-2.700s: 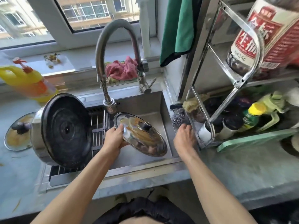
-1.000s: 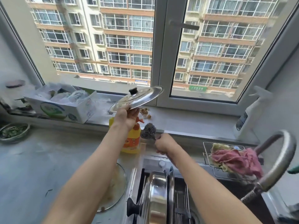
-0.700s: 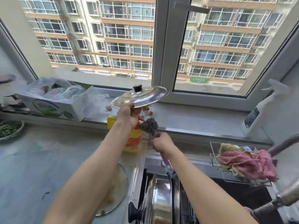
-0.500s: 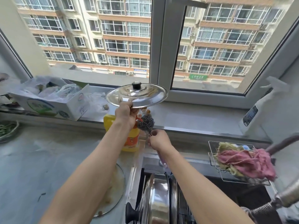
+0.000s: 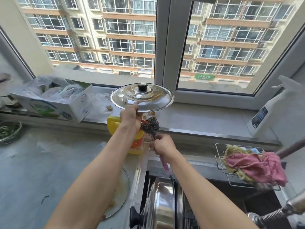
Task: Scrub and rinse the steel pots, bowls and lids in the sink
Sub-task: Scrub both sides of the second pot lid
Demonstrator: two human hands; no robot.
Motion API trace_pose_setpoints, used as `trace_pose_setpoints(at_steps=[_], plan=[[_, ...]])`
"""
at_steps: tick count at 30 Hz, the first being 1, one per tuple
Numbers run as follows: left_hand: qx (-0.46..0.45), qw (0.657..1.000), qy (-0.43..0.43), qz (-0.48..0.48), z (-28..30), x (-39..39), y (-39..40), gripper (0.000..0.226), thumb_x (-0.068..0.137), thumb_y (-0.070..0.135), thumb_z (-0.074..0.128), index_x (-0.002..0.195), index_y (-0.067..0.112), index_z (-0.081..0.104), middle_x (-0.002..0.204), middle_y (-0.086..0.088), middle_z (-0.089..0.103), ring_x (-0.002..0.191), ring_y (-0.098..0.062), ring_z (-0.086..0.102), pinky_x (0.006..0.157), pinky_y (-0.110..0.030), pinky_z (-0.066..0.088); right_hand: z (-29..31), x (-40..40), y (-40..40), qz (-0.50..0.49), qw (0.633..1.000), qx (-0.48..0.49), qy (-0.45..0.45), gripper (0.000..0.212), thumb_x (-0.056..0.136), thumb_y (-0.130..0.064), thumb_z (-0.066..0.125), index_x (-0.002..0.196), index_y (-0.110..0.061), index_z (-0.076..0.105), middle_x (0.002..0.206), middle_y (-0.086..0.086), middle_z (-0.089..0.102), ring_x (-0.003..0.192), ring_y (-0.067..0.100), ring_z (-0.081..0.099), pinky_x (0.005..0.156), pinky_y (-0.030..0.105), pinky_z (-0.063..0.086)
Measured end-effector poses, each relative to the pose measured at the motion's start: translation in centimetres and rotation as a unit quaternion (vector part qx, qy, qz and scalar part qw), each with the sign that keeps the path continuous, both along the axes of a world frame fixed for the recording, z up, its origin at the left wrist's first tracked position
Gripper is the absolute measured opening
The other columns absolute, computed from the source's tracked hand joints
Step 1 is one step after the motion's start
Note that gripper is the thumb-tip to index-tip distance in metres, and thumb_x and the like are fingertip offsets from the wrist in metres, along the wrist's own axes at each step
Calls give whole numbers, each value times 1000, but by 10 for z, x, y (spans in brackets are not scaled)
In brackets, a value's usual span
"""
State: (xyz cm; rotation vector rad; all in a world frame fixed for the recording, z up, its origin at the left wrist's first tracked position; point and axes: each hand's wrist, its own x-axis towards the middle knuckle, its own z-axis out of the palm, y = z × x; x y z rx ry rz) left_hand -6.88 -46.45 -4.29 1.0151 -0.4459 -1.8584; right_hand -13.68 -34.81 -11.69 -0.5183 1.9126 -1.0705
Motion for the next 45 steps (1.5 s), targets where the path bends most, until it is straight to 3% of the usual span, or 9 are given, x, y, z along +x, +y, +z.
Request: trace_pose_setpoints(at_steps=[9,14,20,25,29,32,35,41,45], plan=[[-3,1000,3,-9,2,4,4,24,98,-10,47,119,-6,56,102,-15,65,95,-27,66,93,-40,58,4,0,0,4,1000,6,-11,18,91,2,53,104,-4,64,84,12,72,58,13,58,50,25,42],[-14,999,2,-36,11,11,14,14,98,-8,48,95,0,59,94,-12,65,88,-24,67,93,-36,57,14,-1,8,-25,998,10,-52,11,93,5,48,90,2,58,75,14,65,58,17,54,48,27,41],[-61,996,-30,-52,30,27,50,11,99,-2,50,96,1,60,74,-10,72,61,-19,72,67,-31,59,53,-4,59,-65,989,-68,-110,11,95,7,46,96,4,57,78,15,63,55,12,52,48,23,42],[-128,987,-81,-49,48,55,120,10,96,2,61,100,-6,66,87,-15,71,70,-22,71,57,-28,58,83,16,144,-59,985,-122,-107,10,96,6,48,94,1,56,77,15,63,53,10,51,44,20,41],[-222,955,-189,-53,55,78,179,13,95,4,63,106,-2,66,93,-17,69,85,-33,70,71,-45,60,76,37,222,-22,989,-114,-87,13,96,2,50,88,-2,59,79,13,65,55,10,52,46,20,42],[-310,909,-268,-75,58,87,224,5,95,7,64,93,9,67,90,-13,74,83,-29,74,69,-43,62,59,46,272,-10,993,-100,-68,11,96,-2,51,92,-3,61,79,10,68,58,10,54,49,22,44],[-366,866,-329,-88,51,89,276,14,94,8,66,106,8,72,92,-2,76,86,-15,75,77,-36,63,42,45,327,-2,994,-92,-62,12,94,-1,51,89,-5,61,71,5,67,52,9,52,46,23,42],[-386,831,-378,-133,31,79,345,22,92,13,64,114,15,68,104,1,75,99,-16,71,91,-44,59,3,26,410,13,996,-56,-71,22,90,9,50,79,-7,62,69,7,65,50,10,49,42,20,37],[-359,828,-407,-144,4,67,402,15,94,11,64,106,18,68,95,9,73,85,6,67,85,-24,57,-30,7,470,-27,996,-10,-90,20,92,9,49,82,-5,59,73,13,65,50,11,48,42,20,36]])
